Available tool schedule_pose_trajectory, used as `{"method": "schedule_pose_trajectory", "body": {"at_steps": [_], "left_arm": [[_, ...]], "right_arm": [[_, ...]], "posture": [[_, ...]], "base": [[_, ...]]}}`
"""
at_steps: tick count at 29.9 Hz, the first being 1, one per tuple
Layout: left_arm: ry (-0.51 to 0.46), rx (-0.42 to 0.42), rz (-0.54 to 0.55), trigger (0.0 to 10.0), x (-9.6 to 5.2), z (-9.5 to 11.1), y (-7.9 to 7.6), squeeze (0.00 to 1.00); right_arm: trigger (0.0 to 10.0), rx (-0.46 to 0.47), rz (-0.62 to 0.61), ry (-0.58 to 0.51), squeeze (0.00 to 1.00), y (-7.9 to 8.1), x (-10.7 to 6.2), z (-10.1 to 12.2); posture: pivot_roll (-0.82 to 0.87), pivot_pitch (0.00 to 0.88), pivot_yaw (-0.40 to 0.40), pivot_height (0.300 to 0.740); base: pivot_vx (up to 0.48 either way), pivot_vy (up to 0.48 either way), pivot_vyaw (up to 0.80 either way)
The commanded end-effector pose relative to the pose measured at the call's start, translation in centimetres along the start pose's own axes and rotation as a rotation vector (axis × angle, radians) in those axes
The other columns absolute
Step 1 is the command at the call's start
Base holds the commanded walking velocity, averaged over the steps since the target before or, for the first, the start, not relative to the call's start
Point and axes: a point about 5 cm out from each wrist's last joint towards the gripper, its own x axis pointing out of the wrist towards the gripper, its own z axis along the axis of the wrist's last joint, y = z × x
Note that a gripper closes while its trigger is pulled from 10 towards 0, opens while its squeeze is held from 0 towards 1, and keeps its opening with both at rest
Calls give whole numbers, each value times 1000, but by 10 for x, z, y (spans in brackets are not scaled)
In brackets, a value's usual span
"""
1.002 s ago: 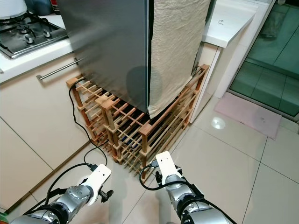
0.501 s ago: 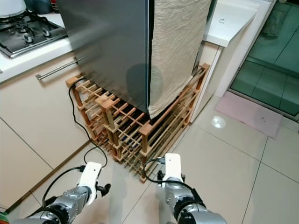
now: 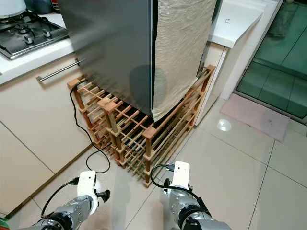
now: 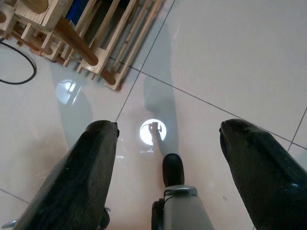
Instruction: Restocking fridge
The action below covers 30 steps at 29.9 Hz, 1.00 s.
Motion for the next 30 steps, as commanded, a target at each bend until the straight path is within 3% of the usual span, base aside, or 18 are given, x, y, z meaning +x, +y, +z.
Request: {"method": "schedule_pose_trajectory", "body": {"at_steps": [1,10,17,30], "left_arm": [[2,21,-3,10000,0,0,1,0],[8,17,-31,10000,0,-1,-3,0],[16,98,-38,10000,0,0,-3,0],[-5,97,-56,10000,0,0,-5,0]], "right_arm": [[10000,-17,6,-13,220,-1,0,4],[10000,-102,34,-11,224,-3,1,5],[10000,-156,57,-13,216,-3,1,7],[10000,-220,69,-22,212,-5,2,7]], "posture": [[-96,1,22,740],[-75,0,17,740],[-74,0,11,740],[-87,15,-3,740]], "base": [[0,0,0],[0,0,0],[0,0,0],[0,0,0]]}}
